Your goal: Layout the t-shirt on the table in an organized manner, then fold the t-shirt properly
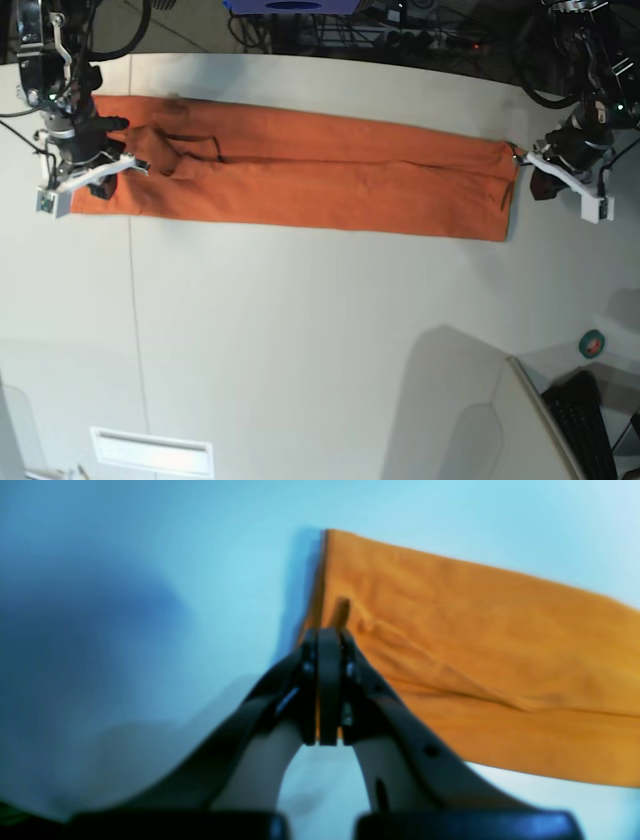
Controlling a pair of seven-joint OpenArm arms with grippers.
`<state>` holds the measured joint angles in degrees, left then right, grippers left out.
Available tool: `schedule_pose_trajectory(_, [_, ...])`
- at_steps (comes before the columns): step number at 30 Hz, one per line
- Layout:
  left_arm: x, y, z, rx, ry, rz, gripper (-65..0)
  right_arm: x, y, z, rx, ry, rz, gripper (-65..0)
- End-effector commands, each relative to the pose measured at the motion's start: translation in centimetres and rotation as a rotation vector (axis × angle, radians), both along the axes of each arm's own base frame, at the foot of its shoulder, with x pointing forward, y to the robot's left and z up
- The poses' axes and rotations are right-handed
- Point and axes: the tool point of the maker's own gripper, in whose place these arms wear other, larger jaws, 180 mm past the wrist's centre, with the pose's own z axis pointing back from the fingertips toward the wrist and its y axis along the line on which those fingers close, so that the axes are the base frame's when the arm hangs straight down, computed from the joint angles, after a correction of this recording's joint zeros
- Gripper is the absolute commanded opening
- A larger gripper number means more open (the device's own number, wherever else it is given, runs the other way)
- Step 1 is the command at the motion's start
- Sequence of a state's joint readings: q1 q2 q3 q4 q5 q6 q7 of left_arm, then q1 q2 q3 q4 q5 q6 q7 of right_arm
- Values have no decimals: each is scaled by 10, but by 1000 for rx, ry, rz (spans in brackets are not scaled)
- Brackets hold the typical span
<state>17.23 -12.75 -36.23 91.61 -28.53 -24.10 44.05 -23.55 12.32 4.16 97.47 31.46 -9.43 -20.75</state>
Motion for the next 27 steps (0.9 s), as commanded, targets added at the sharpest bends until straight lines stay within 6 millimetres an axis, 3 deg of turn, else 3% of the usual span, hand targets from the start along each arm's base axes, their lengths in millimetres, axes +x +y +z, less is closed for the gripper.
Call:
schedule_pose_trajectory(1, [2, 19, 12, 7, -41, 27, -650, 6, -2, 9, -12, -36, 6, -650])
schedule_pose_trajectory(2, [-2, 29, 11, -14, -47, 46, -619, 5, -2, 9, -11, -34, 7, -650])
schedule_pose_trajectory(5, [-3, 39, 3, -58, -46, 50, -299, 5, -1, 8, -10, -32, 9, -650])
schedule_pose_trajectory(7, [-3, 41, -4, -73, -30, 31, -145, 5, -1, 8, -10, -32, 9, -650])
schedule_pose_trajectory(9, [3, 40, -12, -102, -27, 34, -64, 5, 0, 8, -9, -32, 9, -650])
schedule_pose_trajectory(15, [24, 36, -24, -171, -33, 61, -112, 5, 0, 8, -7, -32, 8, -650])
schedule_pose_trajectory(19, [35, 4, -46, -223, 26, -15, -165, 1, 0, 6, -7, -24, 8, -650])
schedule_pose_trajectory(24, [33, -5, -62, -223, 82, -35, -222, 0, -1, 6, -8, -23, 6, -650])
schedule_pose_trajectory(27, [26, -3, -71, -201, 122, -37, -309, 0, -2, 6, -10, -23, 3, -650])
